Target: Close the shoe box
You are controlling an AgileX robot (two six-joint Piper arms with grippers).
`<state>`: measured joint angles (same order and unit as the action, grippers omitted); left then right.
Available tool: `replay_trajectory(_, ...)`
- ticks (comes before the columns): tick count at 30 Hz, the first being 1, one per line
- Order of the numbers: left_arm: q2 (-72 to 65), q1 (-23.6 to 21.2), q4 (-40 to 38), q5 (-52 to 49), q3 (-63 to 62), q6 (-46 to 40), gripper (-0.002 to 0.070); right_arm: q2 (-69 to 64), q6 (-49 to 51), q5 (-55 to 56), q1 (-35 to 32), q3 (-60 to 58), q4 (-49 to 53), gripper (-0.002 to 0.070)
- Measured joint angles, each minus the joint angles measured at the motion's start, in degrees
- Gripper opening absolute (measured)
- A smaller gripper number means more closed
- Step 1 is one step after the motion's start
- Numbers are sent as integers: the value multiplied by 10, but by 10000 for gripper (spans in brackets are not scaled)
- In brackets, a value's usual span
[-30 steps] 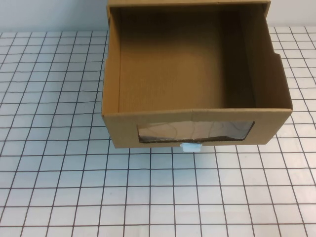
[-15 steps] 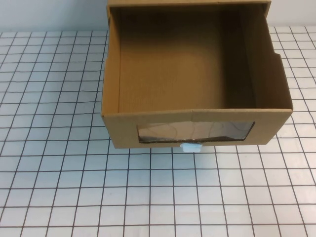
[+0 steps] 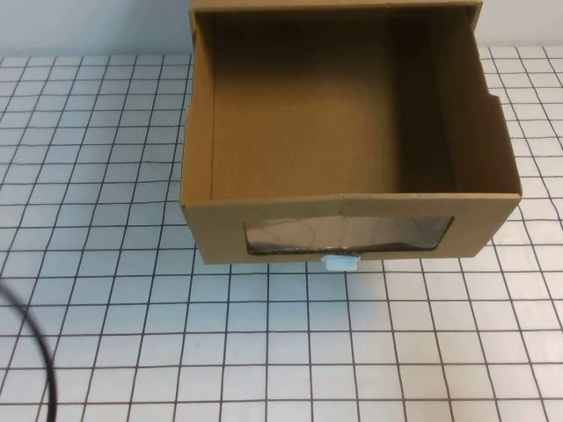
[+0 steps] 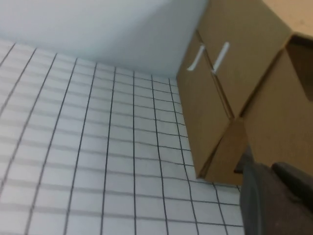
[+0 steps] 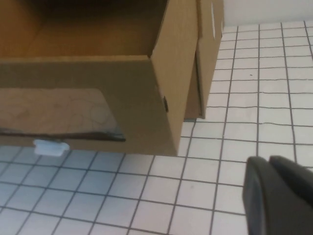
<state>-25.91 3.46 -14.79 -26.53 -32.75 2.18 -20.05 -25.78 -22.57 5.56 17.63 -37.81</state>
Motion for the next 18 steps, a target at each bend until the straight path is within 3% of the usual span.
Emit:
replay_trajectory(4, -118, 0, -65, -58, -144, -161, -2, -84, -28, 0, 0, 51, 6, -13)
replay_trajectory(9, -265, 0, -215, -118, -307, -366, -2, -147, -103, -49, 0, 102, 11, -13)
replay_trajectory(18, -525, 0, -351, -224, -561, -488, -2, -219, -266, -194, 0, 220, -43, -13)
